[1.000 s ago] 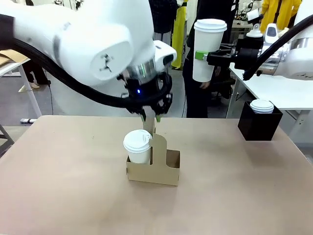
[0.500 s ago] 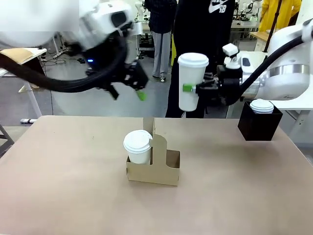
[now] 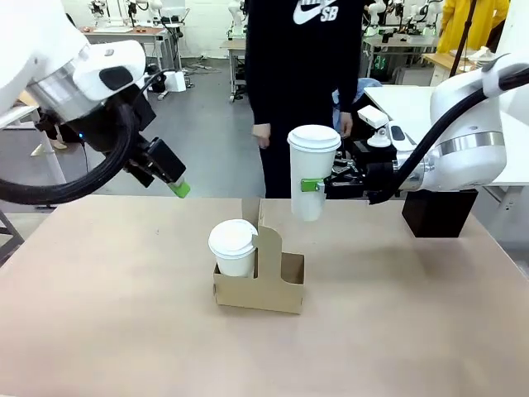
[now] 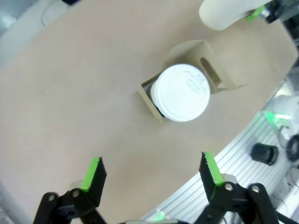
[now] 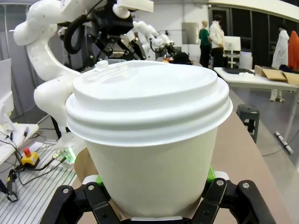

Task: Pour a drink into a cup and package it in a carrier.
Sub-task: Insert the held 600 ml Paper Cup into the Cup Carrier.

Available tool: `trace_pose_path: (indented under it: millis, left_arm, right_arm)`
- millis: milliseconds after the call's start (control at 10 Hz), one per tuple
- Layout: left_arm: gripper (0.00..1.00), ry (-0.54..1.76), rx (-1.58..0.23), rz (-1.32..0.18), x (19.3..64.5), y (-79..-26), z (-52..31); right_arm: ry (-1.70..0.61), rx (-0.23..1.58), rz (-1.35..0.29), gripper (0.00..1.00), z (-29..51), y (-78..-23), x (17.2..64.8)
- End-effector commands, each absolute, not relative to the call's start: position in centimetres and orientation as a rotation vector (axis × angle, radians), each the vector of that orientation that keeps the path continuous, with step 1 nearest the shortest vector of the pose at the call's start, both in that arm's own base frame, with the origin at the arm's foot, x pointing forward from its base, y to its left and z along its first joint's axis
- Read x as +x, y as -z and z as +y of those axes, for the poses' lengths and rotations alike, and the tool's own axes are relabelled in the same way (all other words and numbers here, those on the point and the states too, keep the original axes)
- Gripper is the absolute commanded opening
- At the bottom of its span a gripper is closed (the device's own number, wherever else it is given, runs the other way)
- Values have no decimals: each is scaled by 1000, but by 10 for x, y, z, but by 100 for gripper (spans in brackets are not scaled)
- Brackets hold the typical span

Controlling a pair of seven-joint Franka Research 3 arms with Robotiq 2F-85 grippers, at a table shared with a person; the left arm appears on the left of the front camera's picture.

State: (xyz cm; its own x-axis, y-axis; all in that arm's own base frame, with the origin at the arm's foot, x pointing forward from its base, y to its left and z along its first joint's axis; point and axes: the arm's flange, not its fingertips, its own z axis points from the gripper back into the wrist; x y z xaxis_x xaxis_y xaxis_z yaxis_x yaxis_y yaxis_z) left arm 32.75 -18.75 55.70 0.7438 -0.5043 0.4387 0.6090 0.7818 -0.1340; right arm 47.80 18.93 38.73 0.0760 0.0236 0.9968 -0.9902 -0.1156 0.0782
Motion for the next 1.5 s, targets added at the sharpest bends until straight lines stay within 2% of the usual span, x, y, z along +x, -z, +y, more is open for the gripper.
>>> trace_pose_path:
  millis: [0,300,400,600,800,1200,1400]
  left_arm:
    - [100,592,-297,-366,330,-569,-195]
    - [100,611,-284,-384,329,-563,-191]
    - [100,795,-329,-362,319,-542,-162]
    - [100,794,-330,-375,317,-541,-158]
    - [100,1002,-326,-431,307,-534,-146]
    - [100,1000,-349,-444,317,-512,-127]
    - [100,945,-385,-499,320,-515,-125]
  right_arm:
    - [-1255,1300,-1084,81,191,-390,482]
    - [-1244,1312,-1079,81,189,-386,479]
    - [-1335,1415,-1044,81,212,-372,463]
    - [-1352,1445,-1044,81,216,-371,461]
    - [-1396,1495,-1014,81,231,-360,451]
    - [-1431,1559,-986,81,236,-342,442]
    - [-1446,1560,-962,81,240,-330,443]
